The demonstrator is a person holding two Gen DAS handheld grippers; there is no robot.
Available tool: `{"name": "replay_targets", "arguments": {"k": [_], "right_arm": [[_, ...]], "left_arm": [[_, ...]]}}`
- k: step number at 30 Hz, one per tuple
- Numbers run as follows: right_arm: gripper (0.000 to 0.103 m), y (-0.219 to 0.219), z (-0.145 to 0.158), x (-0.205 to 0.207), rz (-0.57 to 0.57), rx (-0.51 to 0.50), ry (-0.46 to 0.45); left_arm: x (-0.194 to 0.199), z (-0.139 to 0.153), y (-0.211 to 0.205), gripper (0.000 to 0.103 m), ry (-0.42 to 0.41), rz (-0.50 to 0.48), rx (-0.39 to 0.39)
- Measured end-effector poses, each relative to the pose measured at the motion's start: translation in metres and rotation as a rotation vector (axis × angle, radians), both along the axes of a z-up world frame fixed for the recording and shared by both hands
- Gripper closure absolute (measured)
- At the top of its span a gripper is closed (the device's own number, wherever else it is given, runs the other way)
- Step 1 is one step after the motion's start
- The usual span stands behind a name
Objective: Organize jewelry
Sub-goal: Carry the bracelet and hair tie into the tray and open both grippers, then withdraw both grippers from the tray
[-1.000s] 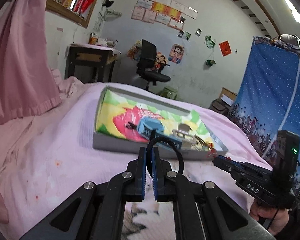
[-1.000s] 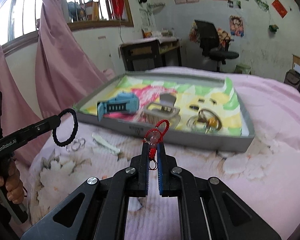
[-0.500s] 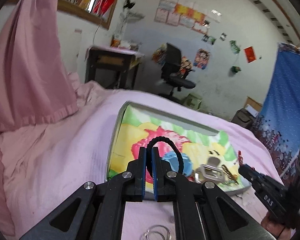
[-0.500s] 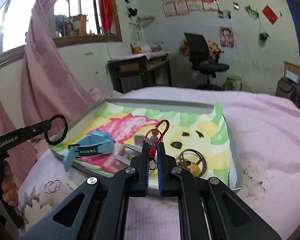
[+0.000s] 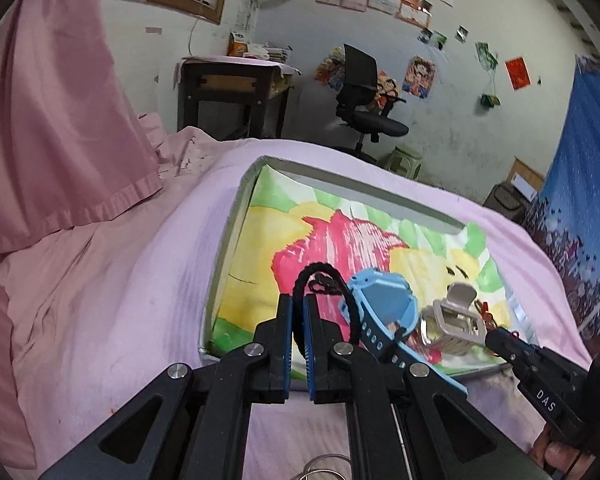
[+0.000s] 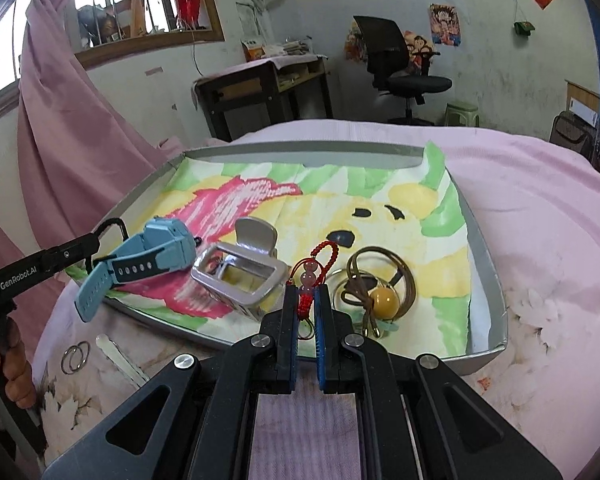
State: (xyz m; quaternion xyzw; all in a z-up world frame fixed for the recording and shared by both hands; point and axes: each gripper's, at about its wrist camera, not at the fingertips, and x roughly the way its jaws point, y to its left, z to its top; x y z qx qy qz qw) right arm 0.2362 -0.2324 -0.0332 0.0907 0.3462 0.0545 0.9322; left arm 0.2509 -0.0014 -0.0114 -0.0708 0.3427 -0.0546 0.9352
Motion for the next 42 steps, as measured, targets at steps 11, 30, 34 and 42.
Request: {"name": "replay_targets", "arguments": {"k": [11, 30, 34, 42], "right_arm": [[0.096, 0.002, -0.002, -0.001, 0.02, -0.004, 0.003], [0.07, 0.012, 0.01, -0.011, 0.042, -0.055, -0.044], [0.06, 0.014, 0.018, -0.02, 0.031, -0.074, -0.084], [0.021, 0.007, 0.038, -0.044, -0.018, -0.046, -0.19]], "left_arm": [[0.001, -0.005, 0.0, 0.097, 0.033, -0.023, 0.006], [-0.022, 0.005, -0.016, 0.055, -0.046, -0.077, 0.06], [-0.029, 0.009, -0.013, 0.033, -0.072, -0.072, 0.049], [-0.054, 0.02, -0.006, 0.004, -0.163, -0.024, 0.063]]}}
